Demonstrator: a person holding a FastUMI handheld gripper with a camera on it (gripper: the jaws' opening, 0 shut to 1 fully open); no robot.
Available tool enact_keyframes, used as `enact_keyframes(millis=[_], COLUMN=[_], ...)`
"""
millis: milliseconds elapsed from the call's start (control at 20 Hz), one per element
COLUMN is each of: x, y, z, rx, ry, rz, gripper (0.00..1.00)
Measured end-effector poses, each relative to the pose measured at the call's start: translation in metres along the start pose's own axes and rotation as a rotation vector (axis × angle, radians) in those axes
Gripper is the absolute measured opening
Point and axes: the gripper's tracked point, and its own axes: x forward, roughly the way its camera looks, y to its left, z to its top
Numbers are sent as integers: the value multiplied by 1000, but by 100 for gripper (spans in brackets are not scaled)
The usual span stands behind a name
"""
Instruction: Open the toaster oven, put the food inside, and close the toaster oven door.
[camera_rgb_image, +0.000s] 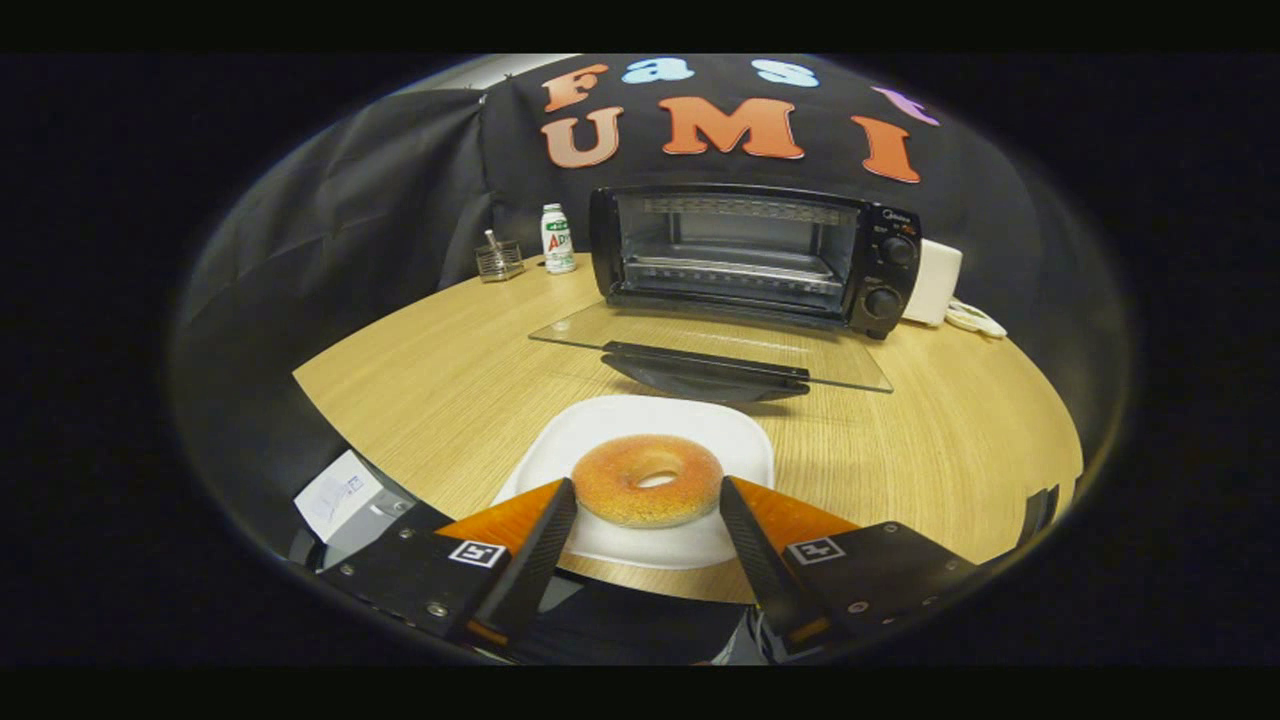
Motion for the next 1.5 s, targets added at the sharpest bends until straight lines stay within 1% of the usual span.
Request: enact_keyframes(millis=[50, 100, 150, 200, 250, 300, 350, 400, 450, 500, 650, 800, 1200, 1400, 1500], x=[2, 3, 4, 3, 3, 3, 4, 3, 3, 1, -3, -9, -12, -3, 5], y=[0, 0, 0, 0, -1, -2, -2, -2, 0, 3, 6, 11, 21, 20, 15], z=[1, 1, 2, 1, 2, 2, 2, 2, 4, 5, 17, 33, 86, 114, 128], rx=[5, 7, 6, 8, 12, 20, 26, 38, 46, 53, 66, 103, 281, 358, 417], ry=[-4, -7, -10, -14, -17, -20, -22, -26, -32, -39, -75, -116, -215, -249, -264], rz=[1, 1, 2, 0, -1, -2, 0, 2, 11, 17, 29, 63, 156, 183, 193], gripper=[84, 79, 76, 68, 64, 57, 54, 46, 43, 37, 31, 31, 31, 31, 31])
